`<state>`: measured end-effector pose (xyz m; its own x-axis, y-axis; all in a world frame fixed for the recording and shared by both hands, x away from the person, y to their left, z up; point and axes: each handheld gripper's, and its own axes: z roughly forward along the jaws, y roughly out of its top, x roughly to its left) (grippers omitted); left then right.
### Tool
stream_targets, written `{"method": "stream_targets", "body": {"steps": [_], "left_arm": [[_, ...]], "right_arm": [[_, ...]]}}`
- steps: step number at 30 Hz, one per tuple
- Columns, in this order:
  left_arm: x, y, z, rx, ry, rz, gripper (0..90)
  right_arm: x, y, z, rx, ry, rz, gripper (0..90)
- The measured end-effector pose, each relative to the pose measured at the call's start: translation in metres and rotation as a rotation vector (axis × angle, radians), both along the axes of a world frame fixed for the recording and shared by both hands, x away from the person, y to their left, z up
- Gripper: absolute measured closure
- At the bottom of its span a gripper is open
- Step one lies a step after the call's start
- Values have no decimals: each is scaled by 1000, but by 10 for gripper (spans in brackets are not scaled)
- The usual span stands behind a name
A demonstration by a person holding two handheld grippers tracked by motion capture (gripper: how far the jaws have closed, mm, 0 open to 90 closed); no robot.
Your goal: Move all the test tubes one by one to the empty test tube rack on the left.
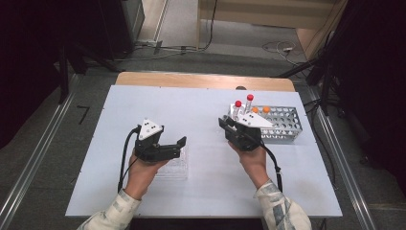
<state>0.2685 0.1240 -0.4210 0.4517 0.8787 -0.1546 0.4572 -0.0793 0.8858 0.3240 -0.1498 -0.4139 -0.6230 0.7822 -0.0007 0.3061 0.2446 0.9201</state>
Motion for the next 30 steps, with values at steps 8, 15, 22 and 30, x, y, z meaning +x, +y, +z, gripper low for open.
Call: {"method": "stream_targets", "body": {"steps": [8, 15, 22, 30], "left_arm": [[4, -6, 2, -2, -5, -23, 199], [13, -11, 9, -20, -9, -45, 252], [23, -26, 18, 5, -19, -84, 382], [35, -50, 21, 39, -7, -139, 538]], "right_arm": [[-3, 28, -22, -68, 27, 53, 732], [-3, 41, -31, -78, 50, 83, 732], [-6, 48, -32, -79, 53, 98, 732], [-6, 50, -33, -87, 46, 102, 732]]}}
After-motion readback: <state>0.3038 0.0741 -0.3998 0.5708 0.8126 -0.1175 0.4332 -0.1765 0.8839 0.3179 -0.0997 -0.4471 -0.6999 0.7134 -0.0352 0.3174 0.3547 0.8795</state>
